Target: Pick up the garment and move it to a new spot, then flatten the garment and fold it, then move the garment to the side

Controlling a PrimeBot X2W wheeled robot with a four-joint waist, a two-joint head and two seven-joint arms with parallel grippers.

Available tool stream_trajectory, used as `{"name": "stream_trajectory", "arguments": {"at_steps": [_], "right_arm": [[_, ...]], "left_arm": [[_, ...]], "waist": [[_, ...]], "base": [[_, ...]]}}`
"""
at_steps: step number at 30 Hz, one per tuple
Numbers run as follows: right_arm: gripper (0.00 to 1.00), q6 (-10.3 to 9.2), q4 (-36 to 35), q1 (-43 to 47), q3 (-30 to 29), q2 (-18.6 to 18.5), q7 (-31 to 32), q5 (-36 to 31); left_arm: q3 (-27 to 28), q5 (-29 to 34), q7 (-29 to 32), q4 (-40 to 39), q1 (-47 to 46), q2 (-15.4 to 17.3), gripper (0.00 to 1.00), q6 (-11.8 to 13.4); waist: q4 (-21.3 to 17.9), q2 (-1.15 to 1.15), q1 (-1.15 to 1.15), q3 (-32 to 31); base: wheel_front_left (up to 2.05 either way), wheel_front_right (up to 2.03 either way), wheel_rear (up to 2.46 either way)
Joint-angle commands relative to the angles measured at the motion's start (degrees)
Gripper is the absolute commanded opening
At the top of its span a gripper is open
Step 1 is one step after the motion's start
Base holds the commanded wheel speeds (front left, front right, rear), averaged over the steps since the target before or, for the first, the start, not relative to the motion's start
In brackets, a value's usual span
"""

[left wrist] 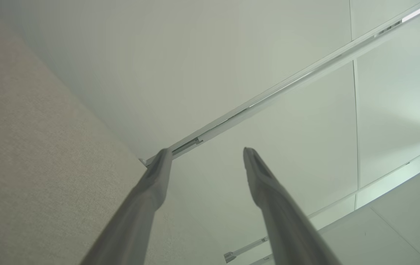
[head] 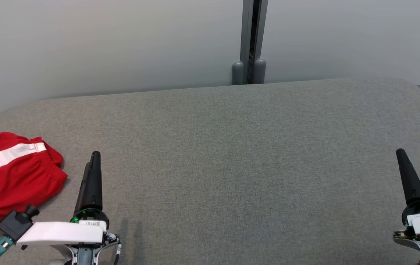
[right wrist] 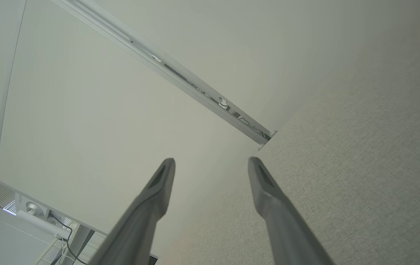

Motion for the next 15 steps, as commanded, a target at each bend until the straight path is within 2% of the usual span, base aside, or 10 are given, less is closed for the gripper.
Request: {"name": "stream_trajectory", "arguments": {"at_steps": [1, 7, 15], "right_arm": [[1.00, 0.01, -1.3, -1.5, 0.5, -0.9, -0.8, -2.8], [1.00, 0.01, -1.5, -1.6, 2.0, -1.5, -2.4, -10.4], [1.00, 0.02, -1.3, -2.0, 3.8, -1.9, -4.5, -18.9]], "left_arm": [[-0.3, 2.8, -0.4, -1.1, -2.2, 0.8, 1.00, 0.3], [-1.7, 9.7, -1.3, -1.0, -2.5, 1.7, 1.00, 1.2], [-3.8, 19.7, -2.0, -0.3, -3.1, 3.8, 1.00, 3.6]], "waist": [[0.0, 0.00, 0.00, 0.0], [0.1, 0.00, 0.00, -0.2], [0.0, 0.00, 0.00, -0.2]], "base": [[0.00, 0.00, 0.00], [0.00, 0.00, 0.00], [0.00, 0.00, 0.00]]}}
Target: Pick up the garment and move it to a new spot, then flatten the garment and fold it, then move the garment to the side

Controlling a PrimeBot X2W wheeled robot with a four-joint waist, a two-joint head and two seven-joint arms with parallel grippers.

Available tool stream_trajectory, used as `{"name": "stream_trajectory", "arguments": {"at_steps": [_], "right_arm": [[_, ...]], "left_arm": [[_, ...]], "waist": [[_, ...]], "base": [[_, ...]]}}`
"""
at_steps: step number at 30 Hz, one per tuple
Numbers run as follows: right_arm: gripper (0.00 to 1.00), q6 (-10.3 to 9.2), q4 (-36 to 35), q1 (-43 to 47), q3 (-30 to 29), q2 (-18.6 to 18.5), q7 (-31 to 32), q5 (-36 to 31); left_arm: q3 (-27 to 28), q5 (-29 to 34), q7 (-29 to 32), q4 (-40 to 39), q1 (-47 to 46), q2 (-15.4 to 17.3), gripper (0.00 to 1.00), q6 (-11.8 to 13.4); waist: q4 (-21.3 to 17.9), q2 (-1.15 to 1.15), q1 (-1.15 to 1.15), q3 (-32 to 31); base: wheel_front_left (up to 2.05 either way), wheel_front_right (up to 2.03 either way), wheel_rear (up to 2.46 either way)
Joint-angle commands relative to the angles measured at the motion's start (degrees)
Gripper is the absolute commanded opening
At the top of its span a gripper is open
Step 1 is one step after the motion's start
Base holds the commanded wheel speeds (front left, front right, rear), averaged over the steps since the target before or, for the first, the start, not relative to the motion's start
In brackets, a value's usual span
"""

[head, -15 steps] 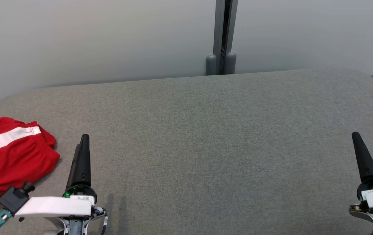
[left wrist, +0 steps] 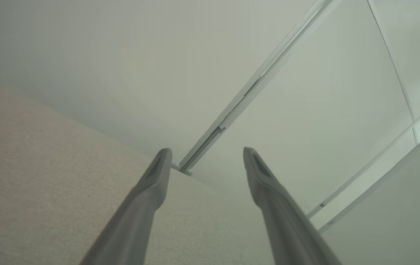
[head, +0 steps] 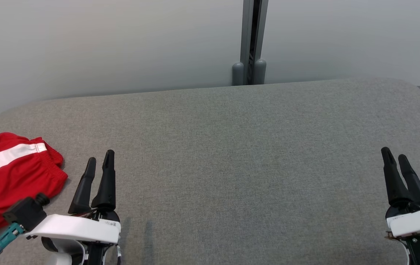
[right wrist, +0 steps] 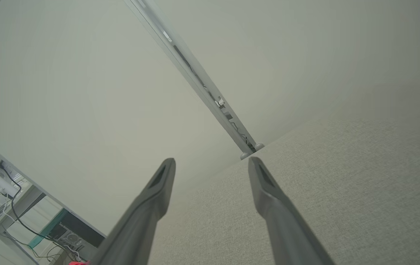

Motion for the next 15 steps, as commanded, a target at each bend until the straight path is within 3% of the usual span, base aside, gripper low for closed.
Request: {"name": "stream_trajectory", "arguments": {"at_steps": [1, 15], "right_arm": [[1.00, 0.02, -0.6, -1.5, 0.2, -0.9, -0.7, -1.5], [1.00, 0.02, 1.6, -2.2, 2.0, -1.2, -3.6, -13.9]], "left_arm": [[-0.1, 1.5, -0.3, -0.6, -1.8, 0.5, 1.00, 0.3], [-1.9, 13.0, -1.1, 0.5, -2.0, 2.6, 1.00, 3.8]], "waist": [[0.0, 0.00, 0.00, 0.0], [-0.1, 0.00, 0.00, -0.1]], "base": [[0.00, 0.00, 0.00], [0.00, 0.00, 0.00]]}}
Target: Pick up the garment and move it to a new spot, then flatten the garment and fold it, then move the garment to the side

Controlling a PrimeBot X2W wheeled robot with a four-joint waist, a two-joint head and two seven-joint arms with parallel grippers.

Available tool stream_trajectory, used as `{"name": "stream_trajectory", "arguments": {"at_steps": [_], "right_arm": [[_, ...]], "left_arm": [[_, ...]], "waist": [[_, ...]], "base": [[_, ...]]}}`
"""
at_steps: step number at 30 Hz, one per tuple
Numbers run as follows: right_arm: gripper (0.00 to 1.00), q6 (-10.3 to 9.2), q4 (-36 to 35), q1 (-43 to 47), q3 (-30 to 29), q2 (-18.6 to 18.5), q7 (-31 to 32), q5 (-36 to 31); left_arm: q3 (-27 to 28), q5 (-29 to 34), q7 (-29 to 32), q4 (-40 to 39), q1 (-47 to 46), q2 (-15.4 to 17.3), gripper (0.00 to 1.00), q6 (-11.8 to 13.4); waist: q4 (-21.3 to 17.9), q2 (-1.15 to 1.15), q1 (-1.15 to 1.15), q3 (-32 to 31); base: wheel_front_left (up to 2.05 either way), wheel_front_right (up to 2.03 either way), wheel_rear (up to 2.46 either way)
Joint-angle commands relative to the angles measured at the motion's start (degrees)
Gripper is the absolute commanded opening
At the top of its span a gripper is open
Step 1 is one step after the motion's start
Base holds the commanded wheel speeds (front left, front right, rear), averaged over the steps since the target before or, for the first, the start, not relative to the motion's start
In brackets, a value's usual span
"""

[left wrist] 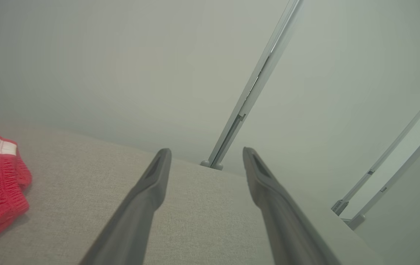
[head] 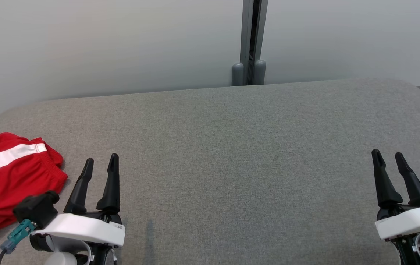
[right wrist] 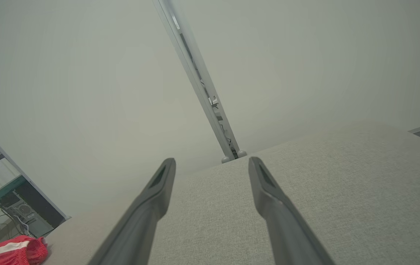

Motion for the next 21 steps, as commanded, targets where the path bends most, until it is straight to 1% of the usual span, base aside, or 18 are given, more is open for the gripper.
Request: {"name": "stream_trajectory", "arguments": {"at_steps": [1, 5, 12, 21], "right_arm": [[1.00, 0.02, -0.2, -1.3, 0.3, -0.7, -0.7, -2.3], [1.00, 0.02, 0.2, -1.5, 0.6, -0.6, -1.3, -5.5], [1.00, 0.02, 0.9, -1.7, 0.7, -0.4, -2.4, -10.4], [1.00, 0.01, 2.1, -1.7, 1.3, 0.0, -3.2, -15.0]], "left_arm": [[-0.2, 2.0, -0.5, -0.4, -1.6, 0.7, 1.00, 0.5], [-0.6, 4.6, -0.9, -0.1, -1.7, 1.0, 1.00, 1.4], [-1.4, 8.3, -1.2, 0.4, -2.1, 1.5, 1.00, 2.1], [-2.2, 12.3, -1.3, 1.3, -1.9, 1.9, 1.00, 3.1]], "waist": [[0.0, 0.00, 0.00, 0.0], [0.0, 0.00, 0.00, 0.0], [0.2, 0.00, 0.00, 0.1], [0.2, 0.00, 0.00, 0.2]], "base": [[0.00, 0.00, 0.00], [0.00, 0.00, 0.00], [0.00, 0.00, 0.00], [0.00, 0.00, 0.00]]}}
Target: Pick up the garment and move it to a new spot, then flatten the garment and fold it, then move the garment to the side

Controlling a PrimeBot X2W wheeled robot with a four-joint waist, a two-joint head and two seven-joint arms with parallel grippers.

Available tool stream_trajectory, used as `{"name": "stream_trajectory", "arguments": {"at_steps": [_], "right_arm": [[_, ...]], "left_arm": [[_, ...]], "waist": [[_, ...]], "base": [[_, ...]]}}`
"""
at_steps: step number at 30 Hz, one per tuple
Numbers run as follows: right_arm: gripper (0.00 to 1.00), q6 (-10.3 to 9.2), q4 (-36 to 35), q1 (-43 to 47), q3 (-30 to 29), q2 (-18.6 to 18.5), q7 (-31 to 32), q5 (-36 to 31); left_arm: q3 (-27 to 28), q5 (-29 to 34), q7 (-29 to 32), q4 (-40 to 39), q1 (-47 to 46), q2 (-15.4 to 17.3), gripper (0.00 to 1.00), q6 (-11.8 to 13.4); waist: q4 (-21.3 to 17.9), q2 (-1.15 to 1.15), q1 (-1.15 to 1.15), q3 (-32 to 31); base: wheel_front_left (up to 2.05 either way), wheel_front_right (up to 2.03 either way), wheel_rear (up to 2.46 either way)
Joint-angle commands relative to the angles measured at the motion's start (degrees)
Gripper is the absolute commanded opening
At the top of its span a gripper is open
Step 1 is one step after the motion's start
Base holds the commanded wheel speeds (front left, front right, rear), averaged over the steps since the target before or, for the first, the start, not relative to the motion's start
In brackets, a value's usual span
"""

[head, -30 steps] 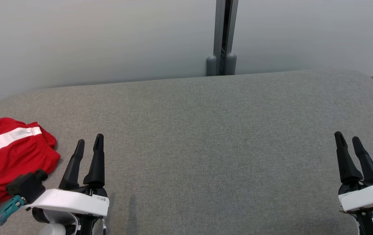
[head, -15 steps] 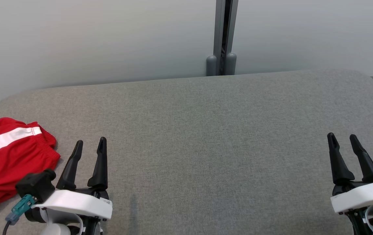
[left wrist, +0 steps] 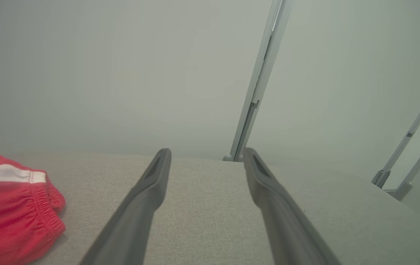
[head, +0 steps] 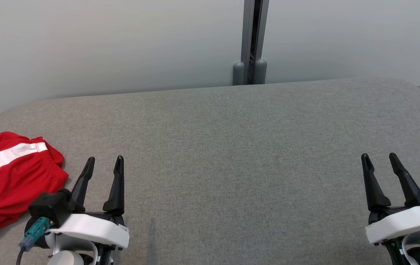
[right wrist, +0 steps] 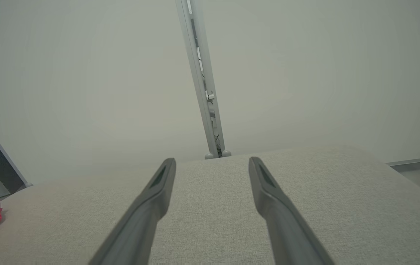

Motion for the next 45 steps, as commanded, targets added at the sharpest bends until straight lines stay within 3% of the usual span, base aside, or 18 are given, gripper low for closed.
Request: {"name": "stream_trajectory", "arguments": {"at_steps": [1, 21, 45], "right_arm": [[1.00, 0.00, -0.2, -1.1, 0.2, -0.4, -0.7, -1.6], [1.00, 0.00, 1.5, -0.5, -0.3, 0.5, -1.5, -9.1], [1.00, 0.00, 3.1, 0.0, -1.3, 2.1, -2.4, -12.0]], "left_arm": [[-0.2, 1.6, -0.1, 0.0, -1.0, 0.6, 1.00, 0.5], [-1.8, 7.9, 0.5, 2.5, -1.2, 1.2, 1.00, 2.0], [-2.6, 12.1, 0.6, 4.1, -1.1, 1.3, 1.00, 3.6]], "waist": [[0.0, 0.00, 0.00, 0.1], [0.4, 0.00, 0.00, 0.6], [0.4, 0.00, 0.00, 0.4]], "base": [[0.00, 0.00, 0.00], [0.00, 0.00, 0.00], [0.00, 0.00, 0.00]]}}
